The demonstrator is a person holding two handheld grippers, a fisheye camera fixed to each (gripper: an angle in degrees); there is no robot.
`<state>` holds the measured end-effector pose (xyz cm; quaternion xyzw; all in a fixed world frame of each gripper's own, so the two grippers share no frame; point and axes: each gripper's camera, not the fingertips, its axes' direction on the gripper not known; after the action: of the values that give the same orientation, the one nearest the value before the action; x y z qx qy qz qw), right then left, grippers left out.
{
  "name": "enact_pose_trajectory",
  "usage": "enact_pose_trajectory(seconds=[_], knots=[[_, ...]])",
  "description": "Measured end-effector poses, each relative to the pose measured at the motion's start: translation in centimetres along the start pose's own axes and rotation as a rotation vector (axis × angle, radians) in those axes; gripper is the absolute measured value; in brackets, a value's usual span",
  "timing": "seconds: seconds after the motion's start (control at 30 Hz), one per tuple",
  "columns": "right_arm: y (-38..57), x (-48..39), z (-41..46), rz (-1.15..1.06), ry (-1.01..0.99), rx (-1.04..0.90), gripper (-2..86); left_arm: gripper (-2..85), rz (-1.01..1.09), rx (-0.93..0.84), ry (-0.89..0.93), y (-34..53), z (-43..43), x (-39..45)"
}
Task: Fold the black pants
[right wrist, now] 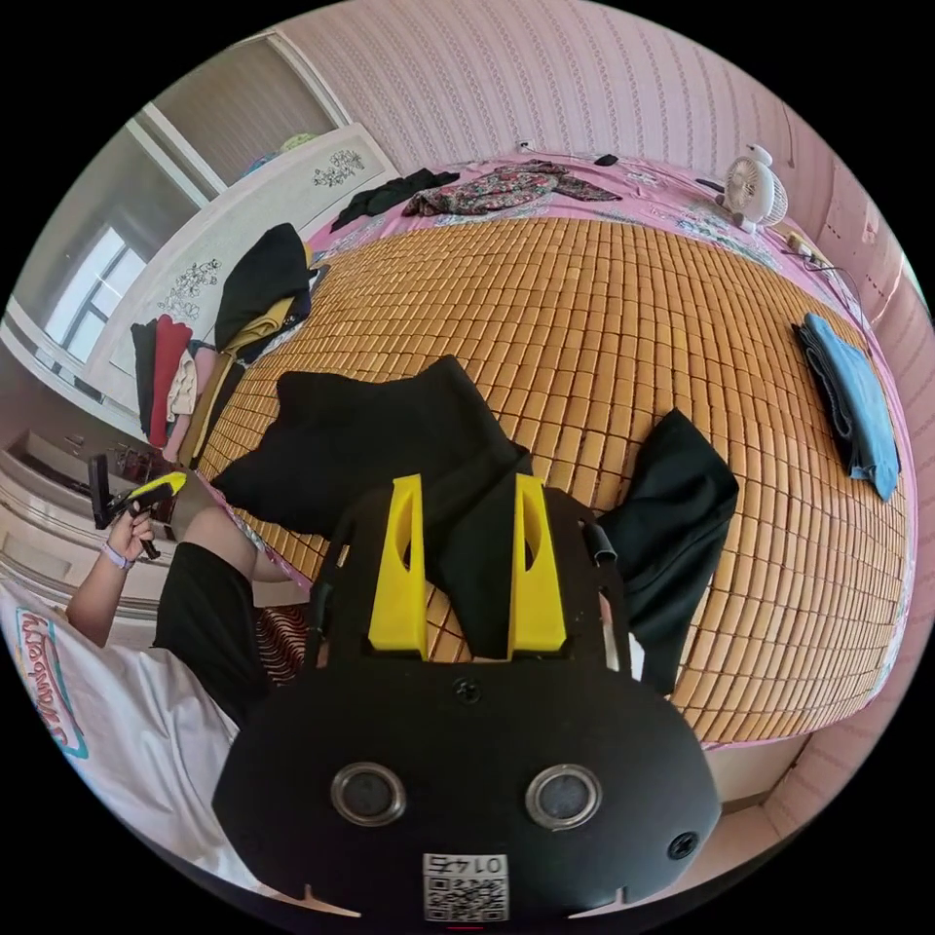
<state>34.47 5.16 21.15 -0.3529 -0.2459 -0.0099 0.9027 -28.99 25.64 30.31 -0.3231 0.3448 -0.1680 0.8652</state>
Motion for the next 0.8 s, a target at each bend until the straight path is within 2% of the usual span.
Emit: enact_pose_trajectory(seconds=[0.07,0.17,0.3,0.33,0.37,0.47,0.5,0.53,0.57,0.6,0.63,0.73,0.8], knots=[[-1.5,-0.3,1.8,-0.002,0.035,-0.008,15.5,4.7,-0.109,0.068,0.03,1.0,-0.7,-0.9],[-4.5,-0.4,5.5,0.011,0.078,-0.038,15.5,4.9,-0.157,0.085,0.044,0.7,-0.2,-0.5],[-6.1,0.4,9.9,0.046,0.057,-0.165,5.8,7.4,-0.211,0.07,0.037,-0.6,2.0,0.2],[-5.8,0.2,9.3,0.032,0.045,-0.145,1.4,8.7,-0.228,0.055,0.02,-1.1,3.0,0.4],[-5.6,-0.1,8.6,0.014,0.03,-0.117,1.1,10.0,-0.243,0.024,0.005,-1.6,4.0,0.5],[-1.7,-3.4,1.1,-0.262,-0.142,0.143,0.0,11.8,-0.275,-0.044,0.009,-2.4,5.9,0.5],[1.1,-5.2,-1.8,-0.431,-0.214,0.203,-0.1,11.8,-0.278,-0.041,0.011,-2.4,6.0,0.5],[4.0,-6.6,-3.5,-0.58,-0.291,0.17,-0.1,12.0,-0.292,-0.026,0.021,-2.3,6.0,0.5],[5.4,-7.2,-3.8,-0.636,-0.32,0.117,-0.1,12.0,-0.316,-0.009,0.04,-2.2,5.8,0.3],[7.9,-7.7,-3.4,-0.692,-0.309,-0.008,0.1,12.0,-0.331,-0.001,0.05,-2.0,5.7,0.2],[10.2,-7.7,-2.2,-0.698,-0.216,-0.116,0.4,12.0,-0.367,0.016,0.071,-1.7,5.4,0.0],[13.7,-6.0,0.5,-0.661,-0.048,-0.283,3.3,12.0,-0.447,0.059,0.121,-0.6,4.8,-0.4],[13.1,-4.7,0.6,-0.582,-0.067,-0.259,5.3,12.1,-0.472,0.069,0.116,-0.1,4.6,-0.3]])
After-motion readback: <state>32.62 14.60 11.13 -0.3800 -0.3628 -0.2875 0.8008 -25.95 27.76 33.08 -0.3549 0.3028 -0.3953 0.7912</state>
